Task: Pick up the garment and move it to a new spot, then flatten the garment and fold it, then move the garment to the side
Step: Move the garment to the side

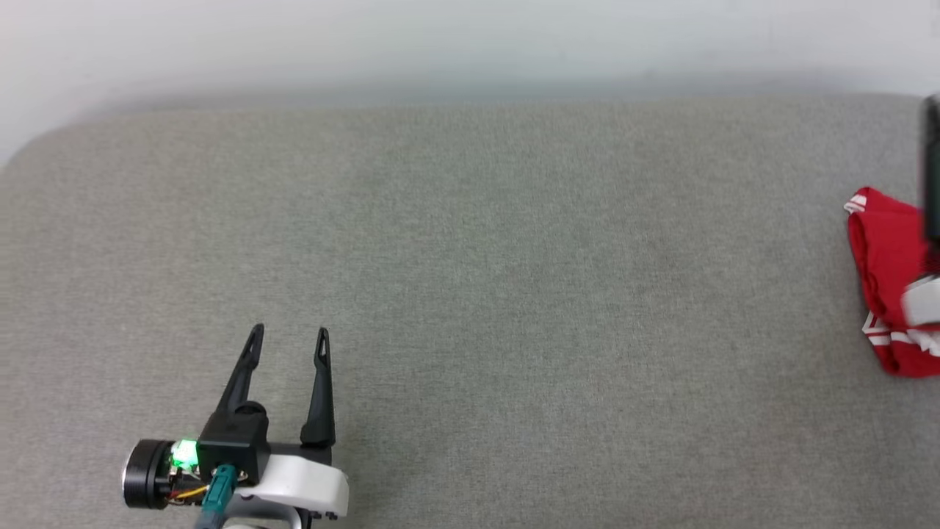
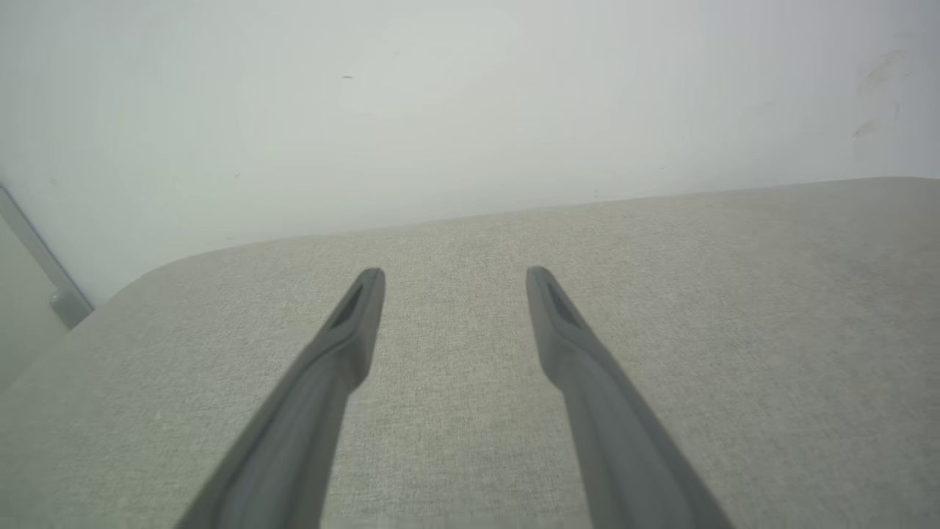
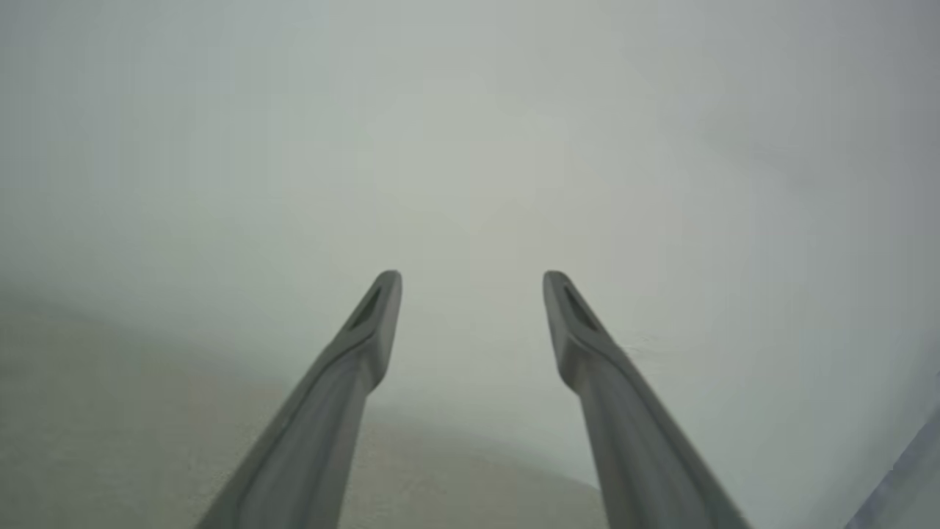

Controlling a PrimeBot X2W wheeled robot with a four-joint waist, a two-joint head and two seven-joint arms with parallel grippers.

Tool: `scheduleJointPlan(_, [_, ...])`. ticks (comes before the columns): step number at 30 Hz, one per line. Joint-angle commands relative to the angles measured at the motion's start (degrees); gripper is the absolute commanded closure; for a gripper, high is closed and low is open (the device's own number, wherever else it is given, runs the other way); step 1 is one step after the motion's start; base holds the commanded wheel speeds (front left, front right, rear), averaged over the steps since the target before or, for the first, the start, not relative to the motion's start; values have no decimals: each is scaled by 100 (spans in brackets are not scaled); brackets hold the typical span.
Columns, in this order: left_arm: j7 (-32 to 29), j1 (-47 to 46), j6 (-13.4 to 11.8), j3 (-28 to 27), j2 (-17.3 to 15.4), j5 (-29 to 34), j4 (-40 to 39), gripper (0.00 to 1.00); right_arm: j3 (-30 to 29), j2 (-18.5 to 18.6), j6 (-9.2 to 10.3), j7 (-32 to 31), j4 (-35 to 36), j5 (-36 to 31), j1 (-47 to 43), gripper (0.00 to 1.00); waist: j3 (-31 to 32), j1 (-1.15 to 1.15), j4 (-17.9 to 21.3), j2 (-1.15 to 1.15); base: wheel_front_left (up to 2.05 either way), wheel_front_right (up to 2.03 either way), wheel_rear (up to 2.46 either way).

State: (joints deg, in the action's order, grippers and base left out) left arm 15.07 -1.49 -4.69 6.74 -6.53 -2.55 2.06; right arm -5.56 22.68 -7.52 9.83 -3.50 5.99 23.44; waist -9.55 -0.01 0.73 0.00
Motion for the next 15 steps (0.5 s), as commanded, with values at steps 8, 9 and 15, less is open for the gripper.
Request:
scheduleJointPlan(8, [13,258,35,-91,49,-120,123,0,258,-932,7,280,81,-24,-758,0,446,1,-159,0,0,0,0])
scheduleJointPlan(9, [13,272,42,-100,51,-120,135,0,296,-1010,7,298,57,1,-856,0,472,1,-166,0,0,0,0])
scheduleJointPlan(15, [12,373,61,-135,70,-146,197,0,377,-1348,7,439,-186,175,-1349,0,613,1,-203,0,0,0,0])
